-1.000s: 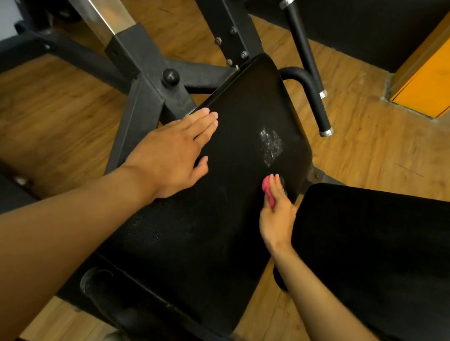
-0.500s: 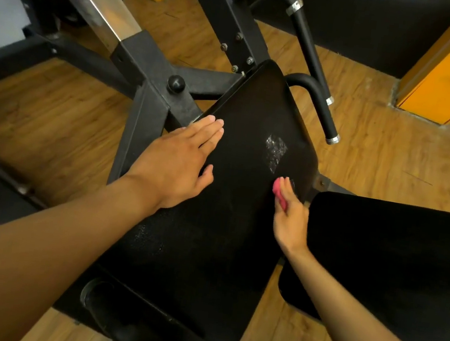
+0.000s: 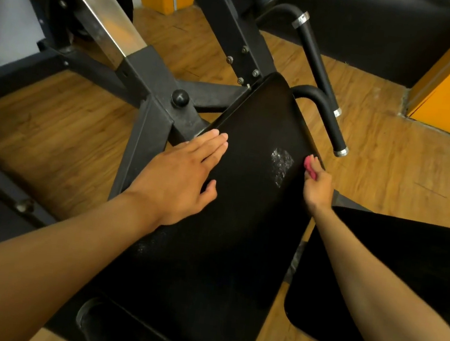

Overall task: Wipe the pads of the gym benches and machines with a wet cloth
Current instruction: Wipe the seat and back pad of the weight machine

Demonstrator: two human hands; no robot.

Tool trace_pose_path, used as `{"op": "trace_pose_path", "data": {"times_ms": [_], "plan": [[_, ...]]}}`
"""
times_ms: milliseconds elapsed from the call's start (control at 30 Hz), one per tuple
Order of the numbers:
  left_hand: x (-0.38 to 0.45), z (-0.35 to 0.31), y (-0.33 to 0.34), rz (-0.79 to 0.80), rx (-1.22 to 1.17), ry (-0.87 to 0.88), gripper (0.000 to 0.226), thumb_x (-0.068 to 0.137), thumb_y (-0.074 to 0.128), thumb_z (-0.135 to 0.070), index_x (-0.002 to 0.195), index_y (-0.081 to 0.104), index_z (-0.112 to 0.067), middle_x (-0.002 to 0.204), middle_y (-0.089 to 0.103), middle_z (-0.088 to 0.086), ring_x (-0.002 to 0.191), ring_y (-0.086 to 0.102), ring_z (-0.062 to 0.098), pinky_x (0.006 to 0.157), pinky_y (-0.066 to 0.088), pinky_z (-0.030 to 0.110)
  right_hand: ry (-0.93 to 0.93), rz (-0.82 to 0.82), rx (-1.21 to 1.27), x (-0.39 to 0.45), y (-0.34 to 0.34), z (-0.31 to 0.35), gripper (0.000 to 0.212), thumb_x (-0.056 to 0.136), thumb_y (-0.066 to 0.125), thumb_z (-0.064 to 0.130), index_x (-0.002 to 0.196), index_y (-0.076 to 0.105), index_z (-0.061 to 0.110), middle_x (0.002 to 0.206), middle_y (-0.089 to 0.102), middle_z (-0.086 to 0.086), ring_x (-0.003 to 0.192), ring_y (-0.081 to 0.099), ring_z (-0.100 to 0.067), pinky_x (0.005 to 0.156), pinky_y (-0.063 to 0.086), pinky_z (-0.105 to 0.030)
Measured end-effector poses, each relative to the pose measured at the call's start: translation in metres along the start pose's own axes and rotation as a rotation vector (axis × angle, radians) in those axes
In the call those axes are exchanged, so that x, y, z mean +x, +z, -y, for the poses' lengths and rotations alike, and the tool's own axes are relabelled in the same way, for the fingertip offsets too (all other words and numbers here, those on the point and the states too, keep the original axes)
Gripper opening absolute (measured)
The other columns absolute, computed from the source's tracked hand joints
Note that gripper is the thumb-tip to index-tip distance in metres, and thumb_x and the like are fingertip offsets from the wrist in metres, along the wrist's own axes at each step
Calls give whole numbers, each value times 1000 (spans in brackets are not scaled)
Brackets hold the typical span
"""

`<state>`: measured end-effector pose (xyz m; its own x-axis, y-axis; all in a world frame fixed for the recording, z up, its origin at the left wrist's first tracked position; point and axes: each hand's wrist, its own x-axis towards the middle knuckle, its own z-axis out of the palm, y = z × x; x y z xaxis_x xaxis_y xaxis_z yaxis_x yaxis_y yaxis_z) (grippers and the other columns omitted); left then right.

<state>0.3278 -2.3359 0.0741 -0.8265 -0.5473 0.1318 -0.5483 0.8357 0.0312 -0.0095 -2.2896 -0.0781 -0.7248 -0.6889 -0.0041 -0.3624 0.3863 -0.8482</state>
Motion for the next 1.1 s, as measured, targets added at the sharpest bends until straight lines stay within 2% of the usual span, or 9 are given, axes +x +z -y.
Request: {"op": "trace_pose_path", "data": {"times_ms": [200,300,533,600,700,833,933,1033,1100], "plan": [[1,0,1,4,-6,-2,71,102,35,-45,164,16,-15,172,7,-4,157,-3,8,127,21,35,-183,115,-43,-93,-5,14,56,101,54,1,152,43,20,154,32,18,144,23,2,120,12,-15],[1,0,1,5,-1,0,72,101,34,-45,164,15,-16,172,6,-4,157,-3,8,127,19,33,-244,123,-26,-120,2,8,55,100,54,-2,151,47,19,157,33,14,147,25,0,123,17,-21],[1,0,2,-4,15,3,72,101,35,-45,164,17,-16,172,9,-4,158,0,8,123,27,33,-5,-75,57,0,17,36,34,103,53,8,132,66,20,156,45,-2,148,36,-19,123,17,-26],[1,0,1,-1,20,1,72,101,37,-45,164,18,-16,172,10,-5,158,1,9,120,28,32,52,-102,62,7,18,37,34,104,52,9,132,65,21,156,46,-3,149,35,-21,118,11,-18],[1,0,1,5,23,-3,72,101,37,-45,164,18,-16,172,10,-4,158,2,10,120,28,32,-28,-60,21,-35,13,40,51,103,52,6,152,47,20,160,40,0,150,32,-18,120,13,-20],[1,-1,0,-5,32,3,72,100,35,-45,163,20,-14,172,12,-3,158,3,10,121,24,30,-288,7,30,-156,26,25,62,96,54,-9,150,49,20,159,41,3,149,33,-11,124,18,-24],[0,-2,0,-7,23,-2,71,101,36,-44,163,21,-14,172,11,-5,158,2,8,118,25,27,-317,51,54,-204,33,12,64,94,57,-12,148,51,21,159,41,8,149,31,-3,124,22,-26],[1,-2,0,-3,38,5,71,101,36,-44,163,22,-14,172,12,-5,158,3,8,115,22,24,-272,17,27,-149,29,25,59,95,53,-11,147,54,19,158,42,1,150,34,-14,125,17,-30],[0,-1,1,-3,48,-3,70,101,36,-44,163,21,-15,172,11,-6,158,2,8,113,20,22,-134,-53,22,-85,25,41,51,102,49,-1,147,53,20,160,40,0,151,32,-17,118,7,-20]]}}
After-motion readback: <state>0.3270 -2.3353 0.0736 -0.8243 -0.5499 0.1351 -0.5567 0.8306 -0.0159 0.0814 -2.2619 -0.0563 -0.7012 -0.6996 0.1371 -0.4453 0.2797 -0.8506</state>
